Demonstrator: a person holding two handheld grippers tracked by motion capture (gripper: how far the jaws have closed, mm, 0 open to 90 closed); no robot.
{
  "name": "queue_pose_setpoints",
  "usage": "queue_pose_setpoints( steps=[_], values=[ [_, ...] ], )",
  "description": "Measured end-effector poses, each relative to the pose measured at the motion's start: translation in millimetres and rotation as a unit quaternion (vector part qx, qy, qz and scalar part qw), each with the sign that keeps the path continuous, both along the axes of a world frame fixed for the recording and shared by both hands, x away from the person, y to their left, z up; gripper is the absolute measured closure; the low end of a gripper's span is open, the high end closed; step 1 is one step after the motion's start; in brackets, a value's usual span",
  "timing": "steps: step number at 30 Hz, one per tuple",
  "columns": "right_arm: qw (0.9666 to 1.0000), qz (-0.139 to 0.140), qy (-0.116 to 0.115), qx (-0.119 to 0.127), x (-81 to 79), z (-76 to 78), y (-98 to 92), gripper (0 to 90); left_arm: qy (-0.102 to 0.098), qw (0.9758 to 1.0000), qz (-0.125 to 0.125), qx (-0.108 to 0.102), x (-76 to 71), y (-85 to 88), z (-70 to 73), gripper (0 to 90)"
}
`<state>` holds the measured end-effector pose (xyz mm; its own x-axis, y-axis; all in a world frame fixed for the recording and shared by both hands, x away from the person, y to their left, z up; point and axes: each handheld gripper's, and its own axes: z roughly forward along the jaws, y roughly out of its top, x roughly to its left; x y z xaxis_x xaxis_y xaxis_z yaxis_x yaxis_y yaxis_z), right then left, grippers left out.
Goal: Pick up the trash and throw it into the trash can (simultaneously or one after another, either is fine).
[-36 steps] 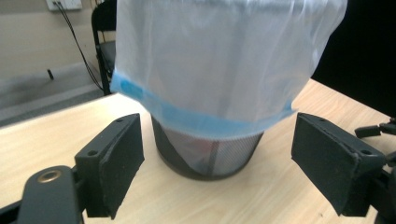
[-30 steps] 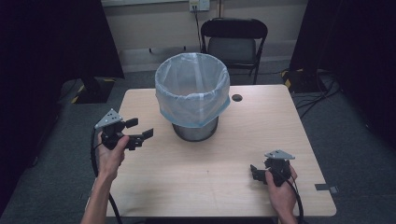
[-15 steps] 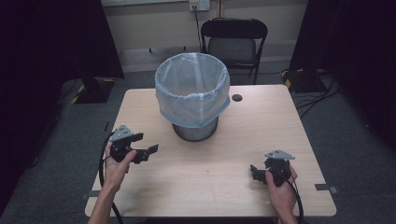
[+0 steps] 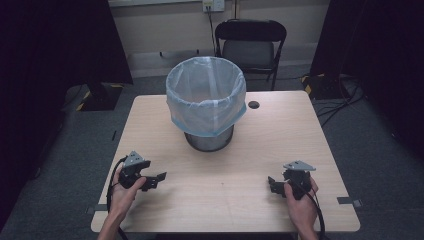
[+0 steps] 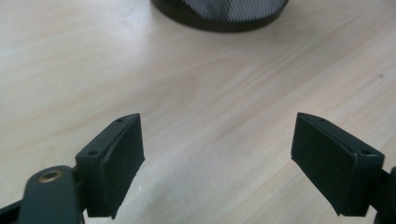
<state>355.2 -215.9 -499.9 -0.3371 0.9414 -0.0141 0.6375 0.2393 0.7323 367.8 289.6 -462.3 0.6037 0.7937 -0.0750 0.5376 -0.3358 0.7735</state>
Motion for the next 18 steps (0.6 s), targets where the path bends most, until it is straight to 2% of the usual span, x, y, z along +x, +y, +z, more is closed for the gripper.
queue_pose_setpoints(
  steps=[3, 4, 5, 6, 9, 10, 11, 12, 15, 17, 18],
  values=[
    [1.0, 0.0, 0.0, 0.0, 0.0, 0.0, 0.0, 10.7, 0.006, 1.0, 0.003, 0.003, -1.5, 0.4, -6.5, 16.8],
    [1.0, 0.0, 0.0, 0.0, 0.0, 0.0, 0.0, 10.7, 0.016, 0.9999, 0.002, 0.005, -2.5, 0.3, -11.7, 16.8],
    [1.0, 0.0, 0.0, 0.0, 0.0, 0.0, 0.0, 10.7, 0.016, 0.9999, 0.002, 0.005, -2.5, 0.3, -11.7, 16.8],
    [1.0, 0.0, 0.0, 0.0, 0.0, 0.0, 0.0, 10.7, 0.028, 0.9996, 0.001, 0.006, -3.9, -0.5, -16.1, 17.1],
    [1.0, 0.0, 0.0, 0.0, 0.0, 0.0, 0.0, 10.7, 0.035, 0.9994, 0.0, 0.004, -6.3, -2.3, -21.0, 17.2],
    [1.0, 0.0, 0.0, 0.0, 0.0, 0.0, 0.0, 10.7, 0.045, 0.999, -0.002, 0.008, -7.7, -4.3, -27.1, 17.3],
    [1.0, 0.0, 0.0, 0.0, 0.0, 0.0, 0.0, 10.7, 0.045, 0.999, -0.002, 0.008, -7.7, -4.3, -27.1, 17.4],
    [1.0, 0.0, 0.0, 0.0, 0.0, 0.0, -0.1, 10.7, 0.043, 0.9989, 0.001, 0.018, -9.0, -5.9, -31.7, 17.0],
    [1.0, 0.0, 0.0, 0.0, 0.0, 0.0, 0.0, 10.7, 0.04, 0.999, 0.008, 0.016, -9.7, -6.6, -32.1, 17.2],
    [1.0, 0.0, 0.0, 0.0, 0.0, 0.0, 0.0, 10.7, 0.032, 0.9993, 0.011, 0.016, -11.3, -7.8, -33.6, 17.1],
    [1.0, 0.0, 0.0, 0.0, 0.0, 0.0, 0.0, 10.7, 0.021, 0.9994, 0.014, 0.025, -13.0, -9.2, -35.2, 17.0]
  ],
)
